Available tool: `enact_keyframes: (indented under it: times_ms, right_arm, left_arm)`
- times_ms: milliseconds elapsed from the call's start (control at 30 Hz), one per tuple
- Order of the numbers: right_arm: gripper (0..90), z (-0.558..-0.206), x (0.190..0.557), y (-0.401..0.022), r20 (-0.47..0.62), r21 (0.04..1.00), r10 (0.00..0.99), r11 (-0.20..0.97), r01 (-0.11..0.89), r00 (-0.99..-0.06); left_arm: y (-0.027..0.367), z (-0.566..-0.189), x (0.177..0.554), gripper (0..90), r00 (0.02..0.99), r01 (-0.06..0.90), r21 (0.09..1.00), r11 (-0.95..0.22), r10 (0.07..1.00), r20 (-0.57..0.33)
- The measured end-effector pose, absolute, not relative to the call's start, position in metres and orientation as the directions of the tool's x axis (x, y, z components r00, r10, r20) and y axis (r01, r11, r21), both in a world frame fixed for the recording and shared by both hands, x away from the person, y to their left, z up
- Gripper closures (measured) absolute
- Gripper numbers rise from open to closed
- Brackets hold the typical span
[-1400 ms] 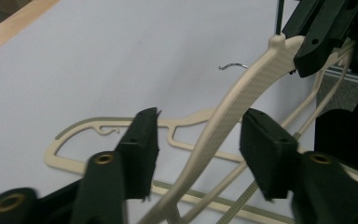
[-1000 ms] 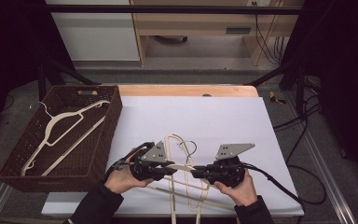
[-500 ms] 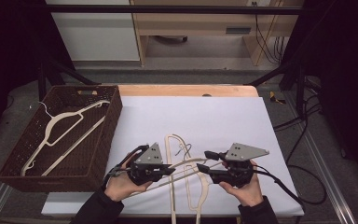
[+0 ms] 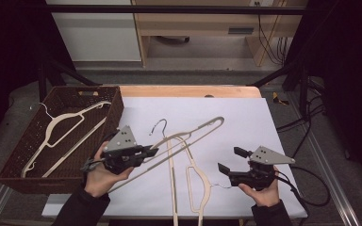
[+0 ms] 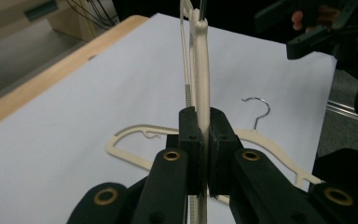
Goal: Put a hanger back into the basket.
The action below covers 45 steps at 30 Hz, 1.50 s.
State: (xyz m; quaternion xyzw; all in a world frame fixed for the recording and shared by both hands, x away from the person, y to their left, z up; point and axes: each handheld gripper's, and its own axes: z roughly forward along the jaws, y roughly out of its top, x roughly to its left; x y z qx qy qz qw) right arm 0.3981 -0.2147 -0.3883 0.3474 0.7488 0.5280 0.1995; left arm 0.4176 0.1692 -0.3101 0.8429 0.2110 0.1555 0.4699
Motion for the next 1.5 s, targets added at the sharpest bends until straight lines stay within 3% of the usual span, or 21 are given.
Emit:
enact_keyframes:
  times_ms: [400,700,1500]
  right_arm:
    - [8.9,-0.392,0.394,-0.234,0.059,0.935,0.791,0.17,0.312,-0.609]
    - [8.0,-0.394,0.393,-0.242,0.062,0.935,0.805,0.159,0.316,-0.59]
    - [6.1,-0.397,0.395,-0.242,0.051,0.931,0.807,0.175,0.321,-0.589]
  left_arm:
    - [0.229,-0.261,0.439,86.2,0.805,0.206,0.887,-0.414,0.587,0.087]
    - [0.282,-0.241,0.454,86.2,0.745,0.214,0.888,-0.407,0.656,0.121]
    - [0.4,-0.256,0.488,86.2,0.623,0.322,0.881,-0.348,0.778,0.08]
